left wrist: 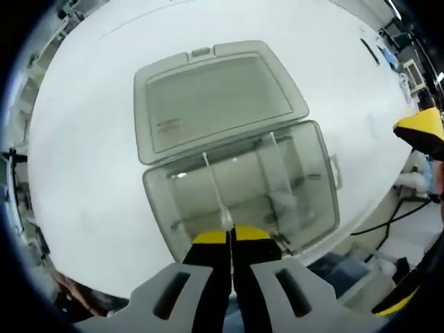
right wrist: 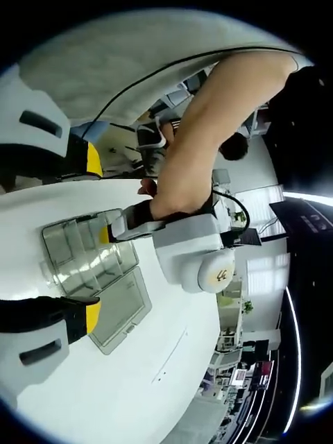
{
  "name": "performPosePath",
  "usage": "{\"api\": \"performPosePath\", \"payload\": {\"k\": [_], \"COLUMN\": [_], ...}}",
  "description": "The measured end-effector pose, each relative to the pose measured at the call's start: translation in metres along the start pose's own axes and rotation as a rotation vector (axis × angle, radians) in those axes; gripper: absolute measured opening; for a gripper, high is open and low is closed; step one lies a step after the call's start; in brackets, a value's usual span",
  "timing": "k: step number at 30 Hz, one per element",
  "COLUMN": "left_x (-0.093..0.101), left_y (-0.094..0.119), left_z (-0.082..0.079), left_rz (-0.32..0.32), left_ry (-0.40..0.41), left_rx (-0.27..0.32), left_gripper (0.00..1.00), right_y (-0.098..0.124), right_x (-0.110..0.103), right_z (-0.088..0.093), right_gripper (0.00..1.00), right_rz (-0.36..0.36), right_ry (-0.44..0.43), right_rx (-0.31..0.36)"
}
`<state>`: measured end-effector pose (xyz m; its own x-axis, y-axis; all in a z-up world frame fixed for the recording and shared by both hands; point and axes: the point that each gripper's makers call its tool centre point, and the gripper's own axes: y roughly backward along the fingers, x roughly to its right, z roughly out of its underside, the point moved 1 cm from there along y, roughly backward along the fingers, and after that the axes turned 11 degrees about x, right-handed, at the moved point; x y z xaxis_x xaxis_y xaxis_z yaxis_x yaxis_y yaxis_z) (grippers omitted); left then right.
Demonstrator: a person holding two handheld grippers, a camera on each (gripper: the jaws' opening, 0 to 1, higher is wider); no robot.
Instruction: Insert the divider into the dual guide fixture by aligning both edges with the guide slots and pushing it downward to the bottom, including one-sided entry, uneven engagement, binding, and posture correction.
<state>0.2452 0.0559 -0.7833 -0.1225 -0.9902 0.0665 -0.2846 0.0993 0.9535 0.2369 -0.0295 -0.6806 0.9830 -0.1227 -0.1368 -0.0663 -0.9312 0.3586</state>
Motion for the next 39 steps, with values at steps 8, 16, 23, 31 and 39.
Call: {"api": "performPosePath", "payload": {"k": [8,16,23,31,39], "left_x": [0.000,-0.003,0.001,0.001,0.009], "left_y": [0.001,0.008,0.017,0.031,0.042], "left_z": [0.001,-0.006,-0.010,-0.017,-0.020], "left_rz": [0.027,0.048,0.126,0.204,0.318], "left_ry": [0.032,0.016,0.062,0.091,0.060], "left_rx": [0.028,0.086,0.158,0.283,0.381], "left_gripper": [0.00,0.17,0.25,0.37,0.42], "right_y": [0.005,0.009,0.010,0.014,0.022], "right_x": [-0.001,-0.003,-0.004,0.001,0.010], "right_z": [0.003,0.003,0.003,0.009,0.018], "right_gripper": [0.66,0.67,0.67,0.69,0.70], "right_rz": [0.017,0.030,0.027,0.030,0.042], "right_ry": [0.000,-0.003,0.007,0.005,-0.002], "right_rx": [-0.008,-0.010,-0.020,-0.035,-0.056]}}
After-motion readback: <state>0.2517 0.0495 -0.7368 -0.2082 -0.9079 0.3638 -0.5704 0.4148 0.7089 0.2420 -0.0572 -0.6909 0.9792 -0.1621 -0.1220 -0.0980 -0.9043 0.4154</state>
